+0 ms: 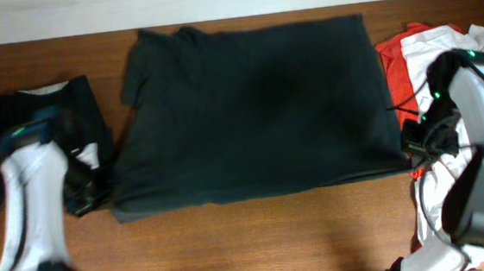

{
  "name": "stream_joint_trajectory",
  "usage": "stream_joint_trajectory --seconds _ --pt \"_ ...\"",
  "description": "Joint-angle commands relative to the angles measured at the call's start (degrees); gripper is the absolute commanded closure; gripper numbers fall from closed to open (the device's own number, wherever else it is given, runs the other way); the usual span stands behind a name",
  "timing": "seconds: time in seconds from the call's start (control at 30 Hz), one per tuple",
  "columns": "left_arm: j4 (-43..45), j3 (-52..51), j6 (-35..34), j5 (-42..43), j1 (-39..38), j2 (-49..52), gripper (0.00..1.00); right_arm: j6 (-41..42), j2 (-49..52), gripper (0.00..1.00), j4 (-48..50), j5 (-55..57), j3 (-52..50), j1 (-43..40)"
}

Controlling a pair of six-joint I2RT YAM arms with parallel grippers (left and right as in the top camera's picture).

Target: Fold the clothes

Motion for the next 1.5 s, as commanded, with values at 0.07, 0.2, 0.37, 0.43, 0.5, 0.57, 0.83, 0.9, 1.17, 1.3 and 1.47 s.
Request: stream_joint_trajectory --seconds 0.07,0.2,0.37,0.43,0.5,0.57,0.83,0.9,1.17,1.3,1.47 --pt "-1.07 -2.36 -0.92 1.95 4.81 -6.99 0.99 0.48 -9.73 0.96 1.55 1.44 -7.48 -1.55" --pt "-2.78 -2.38 -0.90 2.14 4.70 -7.10 1.00 0.92 -12.59 0.96 2.23 1.36 -8.68 -1.53" --pt "7.10 -2.49 -0.98 10.93 4.33 -7.08 1.00 0.85 -12.41 0.96 10.05 -1.51 -8.68 -0.28" --pt "12.55 -3.04 -0.98 13.75 3.63 -7.06 1.00 0.76 -12.41 0.96 15.63 -2.32 -8.68 0.48" --pt "17.81 -3.74 -0.98 16.52 2.62 -6.73 0.99 0.46 -12.41 0.96 20.33 -2.36 -8.68 1.36" --pt "22.49 -4.17 -0.96 16.72 1.20 -6.14 0.99 0.44 -12.39 0.96 24.46 -2.54 -8.68 2.10" --pt "32.87 -4.17 -2.08 16.31 0.09 -0.13 1.00 0.44 -9.68 0.96 38.32 -3.02 -8.68 3.41" --pt "35.01 -4.17 -2.08 16.31 0.09 2.73 1.00 0.44 -8.72 0.96 41.27 -3.02 -8.68 3.41" --pt "43.87 -4.17 -2.08 16.39 -0.35 12.39 1.00 0.42 -3.10 0.96 47.41 -4.55 -8.68 3.45" --pt "50.40 -4.17 -2.05 16.35 -2.54 15.98 1.00 0.42 0.46 0.92 50.53 -6.86 -8.68 3.52" --pt "56.96 -4.17 -2.08 16.06 -4.20 17.31 0.99 0.42 3.23 0.91 54.03 -8.52 -8.68 3.52"
